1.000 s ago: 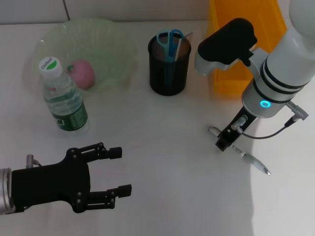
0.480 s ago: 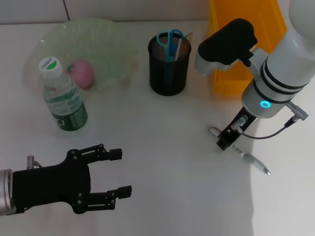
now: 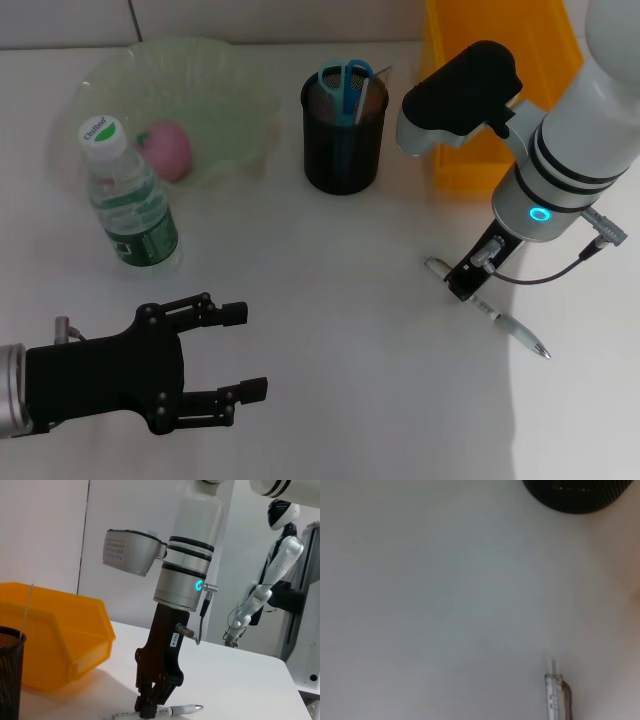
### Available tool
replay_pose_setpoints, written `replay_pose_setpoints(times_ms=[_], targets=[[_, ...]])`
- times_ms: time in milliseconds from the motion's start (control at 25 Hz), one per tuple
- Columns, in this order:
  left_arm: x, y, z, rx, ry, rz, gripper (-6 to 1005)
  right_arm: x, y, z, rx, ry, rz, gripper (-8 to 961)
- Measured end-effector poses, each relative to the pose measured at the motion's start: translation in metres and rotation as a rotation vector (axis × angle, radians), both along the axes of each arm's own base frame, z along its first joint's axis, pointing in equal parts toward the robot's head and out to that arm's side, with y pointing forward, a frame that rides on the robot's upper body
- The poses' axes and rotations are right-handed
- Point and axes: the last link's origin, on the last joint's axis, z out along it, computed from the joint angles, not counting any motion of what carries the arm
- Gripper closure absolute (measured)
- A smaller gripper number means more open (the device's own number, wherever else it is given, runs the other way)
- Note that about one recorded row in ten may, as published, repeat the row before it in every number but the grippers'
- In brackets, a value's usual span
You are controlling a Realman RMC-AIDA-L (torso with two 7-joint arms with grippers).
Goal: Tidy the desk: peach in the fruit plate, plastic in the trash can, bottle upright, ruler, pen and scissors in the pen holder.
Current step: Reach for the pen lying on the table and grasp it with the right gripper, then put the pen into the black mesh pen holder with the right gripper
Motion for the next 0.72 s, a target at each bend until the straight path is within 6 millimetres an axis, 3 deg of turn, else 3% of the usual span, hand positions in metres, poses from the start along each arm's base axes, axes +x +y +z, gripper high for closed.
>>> replay_pose_setpoints(times_ms=[440, 600, 720], targets=[[0.000, 0.001, 0.000, 0.000, 0.000, 0.000, 184, -0.001, 0.000, 0.003, 0.001, 0.004, 0.004, 835], [0.000, 0.001, 0.000, 0.000, 0.000, 0.000, 184, -0.010, 0.001, 0.009, 0.014, 0.029, 0.034, 836], [0.001, 0.001, 0.000, 0.000, 0.000, -0.001, 184, -0.026, 0.006, 0.024, 0.058, 0.092, 0.074, 837]])
